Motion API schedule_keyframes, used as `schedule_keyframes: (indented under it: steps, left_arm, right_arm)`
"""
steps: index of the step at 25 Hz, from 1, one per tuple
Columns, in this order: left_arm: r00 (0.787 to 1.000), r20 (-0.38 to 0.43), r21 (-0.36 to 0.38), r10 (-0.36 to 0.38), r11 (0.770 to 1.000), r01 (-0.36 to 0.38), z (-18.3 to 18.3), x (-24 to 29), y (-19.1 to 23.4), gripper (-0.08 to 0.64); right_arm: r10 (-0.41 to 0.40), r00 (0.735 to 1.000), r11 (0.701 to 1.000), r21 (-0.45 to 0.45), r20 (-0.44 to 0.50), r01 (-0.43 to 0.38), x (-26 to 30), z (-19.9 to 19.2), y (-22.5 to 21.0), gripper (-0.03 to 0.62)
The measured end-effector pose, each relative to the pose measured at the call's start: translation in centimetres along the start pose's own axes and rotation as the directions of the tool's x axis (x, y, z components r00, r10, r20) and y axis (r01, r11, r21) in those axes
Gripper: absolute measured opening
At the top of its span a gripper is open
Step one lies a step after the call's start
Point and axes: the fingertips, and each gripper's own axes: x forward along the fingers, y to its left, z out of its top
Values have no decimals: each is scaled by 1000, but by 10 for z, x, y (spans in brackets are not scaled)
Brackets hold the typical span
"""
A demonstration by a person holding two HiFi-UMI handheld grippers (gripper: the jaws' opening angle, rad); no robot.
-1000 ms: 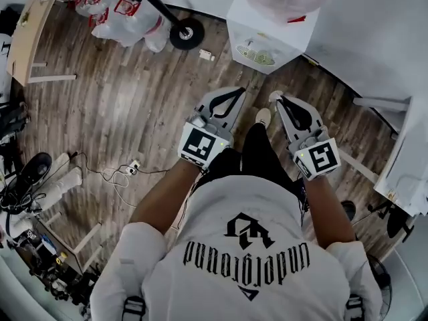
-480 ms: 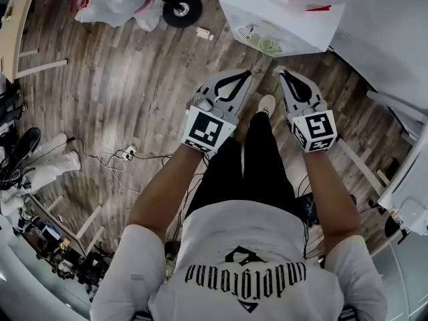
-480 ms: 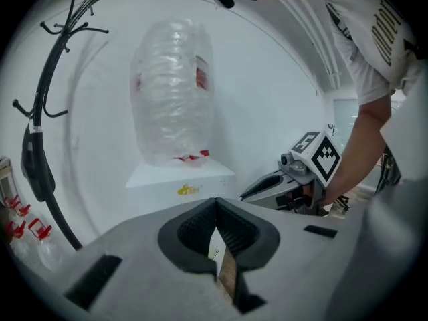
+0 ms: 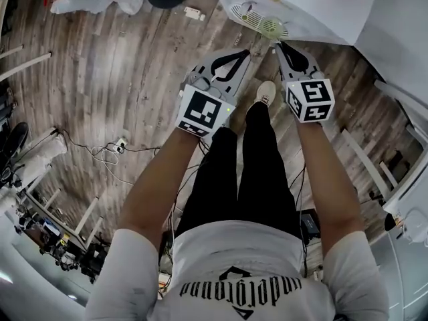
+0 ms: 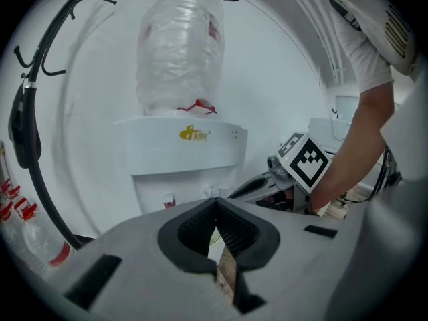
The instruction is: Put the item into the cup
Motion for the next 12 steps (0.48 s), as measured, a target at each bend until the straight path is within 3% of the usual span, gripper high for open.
schedule_keyframes:
  steps: [12]
  left_arm:
    - [1000, -22, -32, 6, 999, -7, -28, 41, 2, 8]
  right_arm:
    - [-97, 991, 995, 25, -90, 100, 58, -54, -50, 38]
